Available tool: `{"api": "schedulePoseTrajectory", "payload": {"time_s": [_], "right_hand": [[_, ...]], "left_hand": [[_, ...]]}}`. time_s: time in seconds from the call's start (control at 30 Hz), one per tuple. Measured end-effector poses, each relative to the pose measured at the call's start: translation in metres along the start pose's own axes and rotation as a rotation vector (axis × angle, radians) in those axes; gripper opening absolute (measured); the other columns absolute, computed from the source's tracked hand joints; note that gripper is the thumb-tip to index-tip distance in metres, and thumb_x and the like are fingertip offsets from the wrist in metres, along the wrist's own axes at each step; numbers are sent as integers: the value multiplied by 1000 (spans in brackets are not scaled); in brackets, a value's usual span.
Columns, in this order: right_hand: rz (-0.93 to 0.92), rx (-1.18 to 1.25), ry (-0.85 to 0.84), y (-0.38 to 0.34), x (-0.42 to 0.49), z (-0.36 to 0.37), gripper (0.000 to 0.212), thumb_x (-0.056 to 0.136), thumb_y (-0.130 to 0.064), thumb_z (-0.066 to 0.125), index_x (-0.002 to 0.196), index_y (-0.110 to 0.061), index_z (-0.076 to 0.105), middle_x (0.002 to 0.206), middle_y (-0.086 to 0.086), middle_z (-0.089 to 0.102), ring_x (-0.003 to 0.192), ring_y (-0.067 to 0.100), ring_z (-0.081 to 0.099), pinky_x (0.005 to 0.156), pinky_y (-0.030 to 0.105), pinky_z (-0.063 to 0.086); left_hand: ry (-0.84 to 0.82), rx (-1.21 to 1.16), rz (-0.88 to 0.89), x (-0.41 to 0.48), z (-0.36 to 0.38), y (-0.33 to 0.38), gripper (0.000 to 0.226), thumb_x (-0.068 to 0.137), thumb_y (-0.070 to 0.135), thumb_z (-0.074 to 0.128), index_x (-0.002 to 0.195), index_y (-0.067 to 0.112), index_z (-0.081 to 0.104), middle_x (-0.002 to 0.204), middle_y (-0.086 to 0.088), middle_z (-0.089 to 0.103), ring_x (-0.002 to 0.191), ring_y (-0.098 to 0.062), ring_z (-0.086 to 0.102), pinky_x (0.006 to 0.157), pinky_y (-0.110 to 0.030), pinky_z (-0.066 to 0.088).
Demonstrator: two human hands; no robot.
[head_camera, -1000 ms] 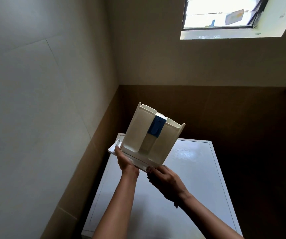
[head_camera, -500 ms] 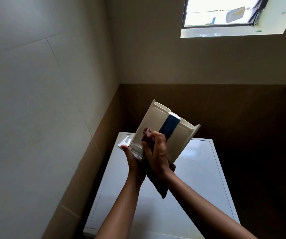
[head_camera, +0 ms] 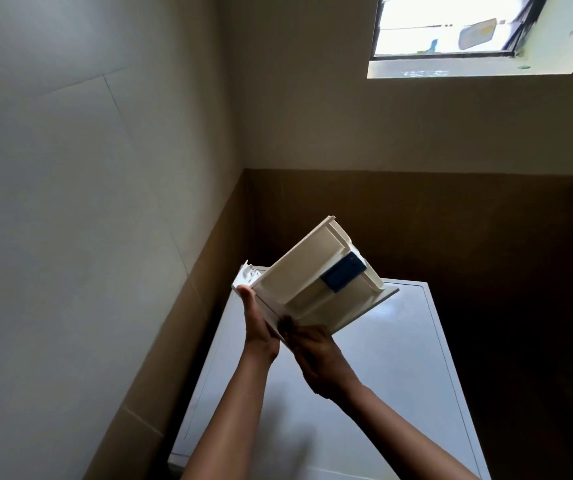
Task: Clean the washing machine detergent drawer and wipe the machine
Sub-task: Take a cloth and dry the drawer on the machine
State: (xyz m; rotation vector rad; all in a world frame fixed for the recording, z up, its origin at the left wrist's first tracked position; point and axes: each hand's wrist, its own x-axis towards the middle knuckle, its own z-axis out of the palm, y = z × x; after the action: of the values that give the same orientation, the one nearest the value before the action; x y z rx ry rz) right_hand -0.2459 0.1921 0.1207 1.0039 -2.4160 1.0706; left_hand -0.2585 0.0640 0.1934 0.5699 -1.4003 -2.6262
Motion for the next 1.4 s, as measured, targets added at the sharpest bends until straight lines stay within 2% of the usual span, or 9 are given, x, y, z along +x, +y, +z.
{"api": "schedulePoseTrajectory", "payload": {"time_s": [0.2,0.4,0.6,0.8,0.87,0.93,1.13,1.27,1.4], "right_hand": [[122,55,67,-11,6,5,22,85,-10,59,104,-19,67,96,2,68,85,25,62,66,21,48],[152,231,78,-25,45,-3,25,91,-10,57,113,-13,68,115,4,64,107,15,58,89,22,49],[97,71,-5,1,4,0,33,90,-11,56,117,-29,62,101,-6,65,84,24,62,64,36,52],[15,-202,-177,3,-18,-8,71,73,10,51,134,-24,41,93,4,63,77,31,55,54,31,46],[9,-304,-174,-7,-19,-15,70,61,13,56,119,-26,57,89,-5,64,81,22,52,45,14,24],[54,-368,-194,-14,-19,-24,58,50,11,57,94,-25,68,81,-11,62,79,15,46,51,19,2],[75,-360,-336,42,-69,-8,49,74,8,61,90,-38,52,88,-18,50,87,11,49,92,31,46],[476,-75,-133,31,-66,-16,23,84,-2,59,83,-25,60,90,-8,56,78,11,58,71,32,53],[580,146,113,0,-32,-41,17,87,6,56,79,-2,68,84,7,60,65,-3,63,61,9,50]], "left_hand": [[38,45,44,-1,-4,-7,75,82,76,22,130,24,47,113,-15,58,99,-31,59,69,-38,57],[-38,182,9,-8,4,-15,123,41,93,59,133,12,49,122,-22,59,110,-33,62,88,-40,55],[10,-14,-6,-1,-1,-8,72,84,73,16,119,22,54,104,-14,61,94,-30,61,70,-38,58],[60,-67,-30,-6,-9,-16,69,89,69,9,118,26,55,105,-12,63,95,-31,60,70,-39,56],[94,-65,-27,-5,-12,-18,77,85,74,13,130,24,50,116,-17,60,103,-36,58,79,-45,54],[117,-54,-26,-5,-16,-19,85,79,78,18,137,22,44,127,-22,54,110,-40,54,86,-53,51],[148,-159,26,8,-22,-2,83,81,79,21,137,24,47,123,-14,61,106,-32,60,72,-42,58],[182,-242,64,9,-15,13,91,67,82,32,138,28,48,126,-10,61,111,-32,59,93,-50,50],[110,-97,57,11,-26,9,109,48,90,55,135,25,49,122,-8,63,101,-24,66,70,-37,58]]}}
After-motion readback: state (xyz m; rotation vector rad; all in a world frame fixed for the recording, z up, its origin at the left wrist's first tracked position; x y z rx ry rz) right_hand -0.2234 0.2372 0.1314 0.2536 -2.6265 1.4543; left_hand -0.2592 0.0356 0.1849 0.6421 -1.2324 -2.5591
